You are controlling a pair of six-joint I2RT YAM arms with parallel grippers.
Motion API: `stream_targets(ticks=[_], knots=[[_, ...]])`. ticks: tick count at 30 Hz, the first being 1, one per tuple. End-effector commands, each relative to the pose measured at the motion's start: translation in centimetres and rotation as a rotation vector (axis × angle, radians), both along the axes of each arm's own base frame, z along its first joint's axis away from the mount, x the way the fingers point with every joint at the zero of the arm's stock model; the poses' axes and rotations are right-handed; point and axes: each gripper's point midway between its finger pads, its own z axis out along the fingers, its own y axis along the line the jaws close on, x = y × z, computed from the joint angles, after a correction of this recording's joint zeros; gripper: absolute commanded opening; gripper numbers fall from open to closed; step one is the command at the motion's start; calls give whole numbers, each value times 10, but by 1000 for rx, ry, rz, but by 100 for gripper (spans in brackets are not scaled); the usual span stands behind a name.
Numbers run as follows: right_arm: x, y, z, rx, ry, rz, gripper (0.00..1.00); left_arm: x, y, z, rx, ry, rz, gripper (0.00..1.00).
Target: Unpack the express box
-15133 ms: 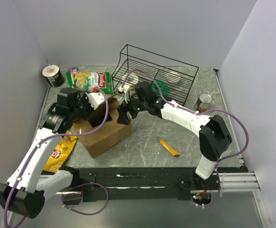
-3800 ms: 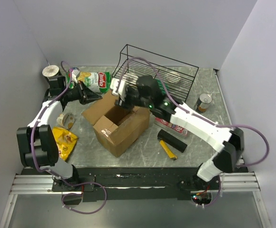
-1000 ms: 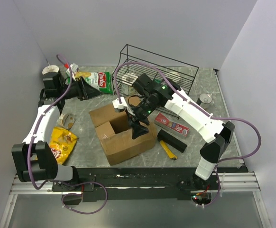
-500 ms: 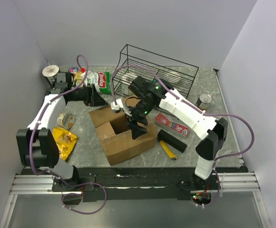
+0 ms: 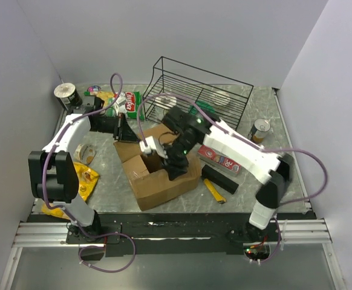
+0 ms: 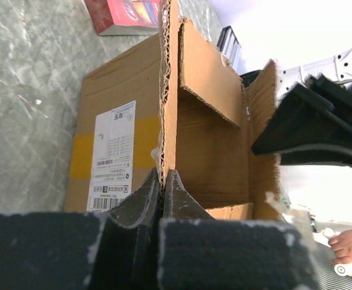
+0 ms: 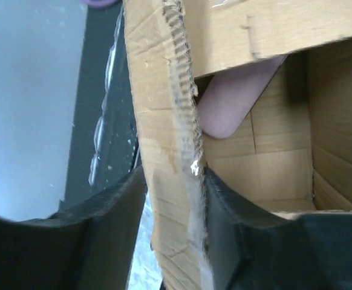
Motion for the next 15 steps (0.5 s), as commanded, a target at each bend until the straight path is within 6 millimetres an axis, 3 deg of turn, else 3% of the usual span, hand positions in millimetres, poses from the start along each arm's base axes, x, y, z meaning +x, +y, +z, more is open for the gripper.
stream_targets(ticks=[1, 2, 3, 4, 5, 6, 7, 8, 10, 11, 12, 15], knots=[[-12, -8, 36, 118, -321, 7, 39, 7, 0, -2, 15, -38, 26, 1], [-13, -13, 15, 93, -367, -4, 38, 14, 0, -1, 18, -76, 40, 1], [-27, -15, 32, 168, -466, 16, 37, 13, 0, 0, 20, -75, 53, 1], [-23, -16, 30, 180, -560, 0, 36, 15, -1, 0, 18, -50, 74, 1], [0, -17, 18, 167, -727, -82, 36, 17, 0, 0, 27, -53, 89, 1], [-8, -18, 27, 205, -829, -70, 38, 19, 0, 1, 25, -54, 104, 1], [-5, -20, 25, 208, -881, -78, 46, 20, 0, 1, 26, -62, 107, 1], [-1, -26, 11, 177, -922, -83, 49, 21, 0, 2, 28, -36, 126, 1], [-5, -32, 9, 194, -953, -54, 55, 23, 0, 1, 26, -21, 149, 1], [-8, -38, -5, 174, -961, -30, 56, 25, 0, 1, 28, -24, 158, 1], [-7, -38, 5, 216, -997, -51, 56, 26, 0, 1, 31, -11, 173, 1], [-22, -42, -7, 250, -991, -35, 59, 31, 0, 2, 30, -10, 196, 1]])
